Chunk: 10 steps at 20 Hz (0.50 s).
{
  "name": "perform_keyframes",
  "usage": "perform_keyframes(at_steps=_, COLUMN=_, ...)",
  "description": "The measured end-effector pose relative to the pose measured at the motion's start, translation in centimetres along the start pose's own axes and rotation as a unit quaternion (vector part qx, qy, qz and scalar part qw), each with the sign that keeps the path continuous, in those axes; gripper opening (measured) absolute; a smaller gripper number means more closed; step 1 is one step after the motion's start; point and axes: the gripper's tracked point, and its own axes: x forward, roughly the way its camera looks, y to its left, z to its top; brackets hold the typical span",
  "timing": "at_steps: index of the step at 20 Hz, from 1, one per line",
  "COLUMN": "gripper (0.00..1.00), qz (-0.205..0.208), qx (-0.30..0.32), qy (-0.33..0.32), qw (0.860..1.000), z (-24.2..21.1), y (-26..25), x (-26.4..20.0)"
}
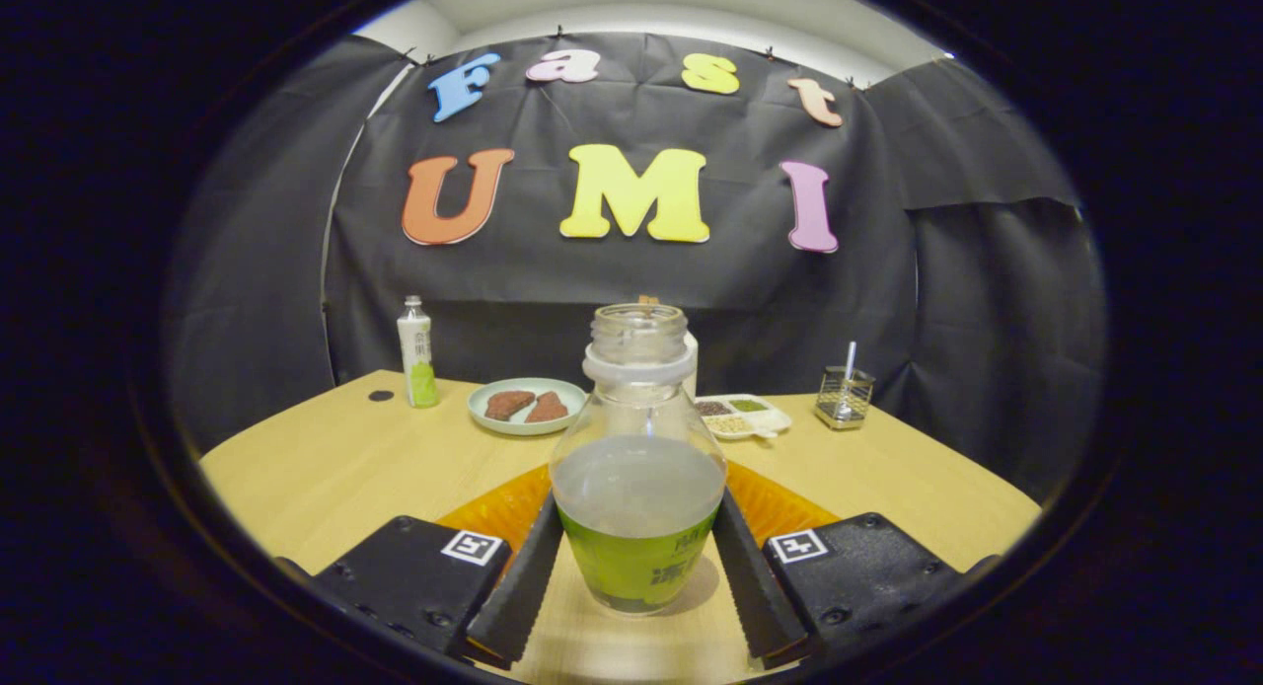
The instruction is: Take the bottle from table, then pour the juice into the cup, finally place the bottle on the coaster
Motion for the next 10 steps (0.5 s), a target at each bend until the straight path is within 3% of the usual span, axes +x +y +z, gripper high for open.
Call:
perform_keyframes(at_steps=4, gripper=0.84, qz=0.006, qx=-0.023, qy=-0.005, qw=1.0, z=0.5, y=-0.6, x=1.0)
perform_keyframes(at_steps=10, gripper=0.83, qz=0.009, qx=0.0, qy=0.004, qw=1.0, z=-0.4, y=-2.0, x=1.4)
